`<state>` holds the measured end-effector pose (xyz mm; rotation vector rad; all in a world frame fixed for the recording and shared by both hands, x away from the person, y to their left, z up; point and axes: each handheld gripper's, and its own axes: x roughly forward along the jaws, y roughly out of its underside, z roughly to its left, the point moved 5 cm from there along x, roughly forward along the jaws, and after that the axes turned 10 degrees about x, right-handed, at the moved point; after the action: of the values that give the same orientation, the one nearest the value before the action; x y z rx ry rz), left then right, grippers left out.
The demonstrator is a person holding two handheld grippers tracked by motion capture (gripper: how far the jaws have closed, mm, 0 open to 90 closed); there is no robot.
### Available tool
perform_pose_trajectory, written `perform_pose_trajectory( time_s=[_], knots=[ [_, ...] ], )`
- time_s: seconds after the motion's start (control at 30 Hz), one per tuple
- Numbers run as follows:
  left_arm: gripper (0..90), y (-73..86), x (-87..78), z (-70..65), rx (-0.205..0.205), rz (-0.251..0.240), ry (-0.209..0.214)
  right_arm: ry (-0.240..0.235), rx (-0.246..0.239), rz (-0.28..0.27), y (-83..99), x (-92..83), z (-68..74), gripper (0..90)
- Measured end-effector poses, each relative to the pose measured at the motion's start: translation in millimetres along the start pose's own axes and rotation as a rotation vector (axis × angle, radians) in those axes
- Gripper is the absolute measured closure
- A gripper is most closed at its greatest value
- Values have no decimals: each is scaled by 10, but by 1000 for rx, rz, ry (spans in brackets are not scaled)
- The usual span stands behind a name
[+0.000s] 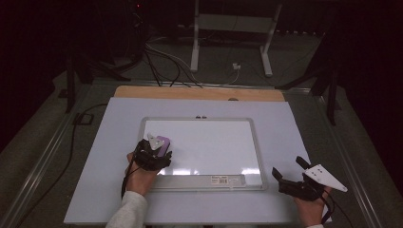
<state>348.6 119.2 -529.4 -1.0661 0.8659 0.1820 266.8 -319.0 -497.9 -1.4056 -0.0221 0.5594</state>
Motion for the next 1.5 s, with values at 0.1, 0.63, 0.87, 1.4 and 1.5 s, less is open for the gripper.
perform_pose_trajectory(
  time_s=[0.1,0.63,0.87,1.4,1.5],
  knots=[
    [348,2,4,37,-8,6,-4,-1,-1,-1,-2,-2,1,2],
    [501,121,-49,313,-108,12,-75,1,-1,0,1,3,1,2],
    [600,199,-177,282,-167,-12,-113,2,-1,1,1,2,4,2],
    [626,454,-492,104,-304,-4,-158,-2,-2,2,5,8,24,2],
    [627,481,-533,53,-312,-2,-173,-2,-2,1,6,8,25,2]
  ],
)
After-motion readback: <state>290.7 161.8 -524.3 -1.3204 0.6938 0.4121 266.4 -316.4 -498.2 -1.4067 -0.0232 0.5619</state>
